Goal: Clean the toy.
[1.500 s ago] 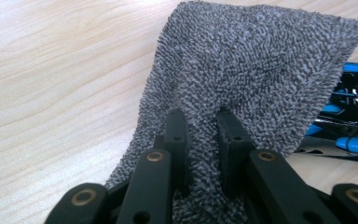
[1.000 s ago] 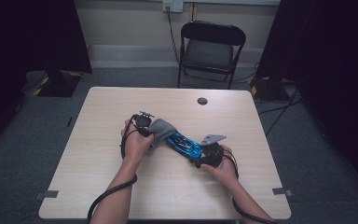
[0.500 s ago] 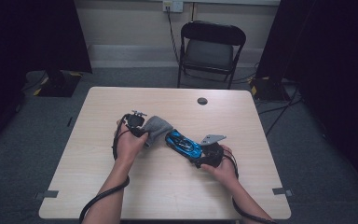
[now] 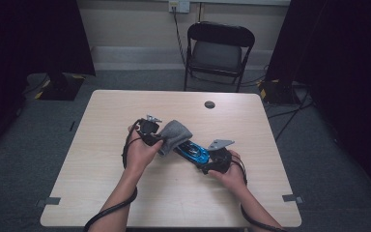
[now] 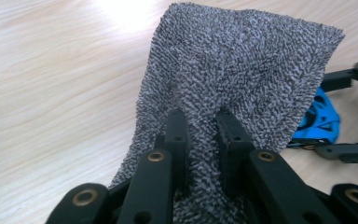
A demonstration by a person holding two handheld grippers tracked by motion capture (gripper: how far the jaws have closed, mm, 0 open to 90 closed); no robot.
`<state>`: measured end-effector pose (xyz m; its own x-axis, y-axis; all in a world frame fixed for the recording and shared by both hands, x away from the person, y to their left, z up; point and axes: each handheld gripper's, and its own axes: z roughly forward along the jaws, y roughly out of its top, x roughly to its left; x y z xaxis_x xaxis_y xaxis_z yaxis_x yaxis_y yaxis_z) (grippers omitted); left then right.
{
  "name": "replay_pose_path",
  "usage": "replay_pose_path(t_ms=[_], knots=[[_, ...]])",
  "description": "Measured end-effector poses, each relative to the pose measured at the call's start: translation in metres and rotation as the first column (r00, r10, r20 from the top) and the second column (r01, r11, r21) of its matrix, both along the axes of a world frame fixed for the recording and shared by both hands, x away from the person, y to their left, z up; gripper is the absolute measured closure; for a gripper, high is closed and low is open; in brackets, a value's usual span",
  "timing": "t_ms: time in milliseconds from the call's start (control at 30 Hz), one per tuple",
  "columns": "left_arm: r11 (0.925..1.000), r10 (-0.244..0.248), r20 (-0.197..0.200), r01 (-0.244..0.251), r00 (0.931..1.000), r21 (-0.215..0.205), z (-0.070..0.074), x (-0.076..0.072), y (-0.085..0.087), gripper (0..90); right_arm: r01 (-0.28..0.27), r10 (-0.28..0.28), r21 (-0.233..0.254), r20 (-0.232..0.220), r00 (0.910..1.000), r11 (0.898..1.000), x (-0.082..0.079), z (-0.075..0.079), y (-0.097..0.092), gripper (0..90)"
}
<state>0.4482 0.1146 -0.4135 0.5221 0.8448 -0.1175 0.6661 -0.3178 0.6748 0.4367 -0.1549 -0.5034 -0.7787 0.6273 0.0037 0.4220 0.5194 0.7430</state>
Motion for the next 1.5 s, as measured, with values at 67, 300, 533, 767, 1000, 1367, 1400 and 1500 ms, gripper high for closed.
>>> replay_pose_path(t_ms=[67,300,533,767,1000,1367,1400,1500], knots=[[0.9996,-0.027,0.003,0.027,0.9996,0.006,0.0,-0.003,-0.007,77.4,0.0,0.0,0.0,0.0,1.0,1.0,0.0,0.0,0.0,23.5],[0.9955,-0.088,0.011,0.087,0.9961,0.038,-0.004,-0.011,-0.029,77.4,0.0,0.0,0.0,0.0,1.0,1.0,0.0,0.0,0.0,23.4],[0.9905,-0.122,0.011,0.121,0.9924,0.065,-0.007,-0.015,-0.049,77.4,0.001,-0.001,0.001,0.0,1.0,1.0,0.0,0.0,0.0,23.5],[0.9816,-0.158,0.012,0.155,0.9874,0.111,-0.012,-0.016,-0.066,77.4,0.001,-0.001,0.001,0.001,1.0,1.0,0.0,0.0,0.0,23.5],[0.9665,-0.202,0.001,0.199,0.9794,0.161,-0.02,-0.021,-0.083,77.3,0.001,-0.001,0.001,0.0,1.0,1.0,0.0,0.0,0.0,23.4],[0.9462,-0.242,-0.003,0.236,0.9703,0.221,-0.031,-0.024,-0.097,77.1,0.001,-0.001,0.001,0.001,1.0,1.0,0.0,0.0,0.0,23.5],[0.9447,-0.243,-0.001,0.237,0.97,0.227,-0.031,-0.024,-0.097,77.1,0.001,-0.001,0.001,0.0,1.0,1.0,0.0,0.0,0.0,23.5],[0.9417,-0.242,0.003,0.234,0.9703,0.242,-0.03,-0.024,-0.098,77.1,0.001,-0.001,0.001,0.0,1.0,1.0,0.0,0.0,0.0,23.5]])
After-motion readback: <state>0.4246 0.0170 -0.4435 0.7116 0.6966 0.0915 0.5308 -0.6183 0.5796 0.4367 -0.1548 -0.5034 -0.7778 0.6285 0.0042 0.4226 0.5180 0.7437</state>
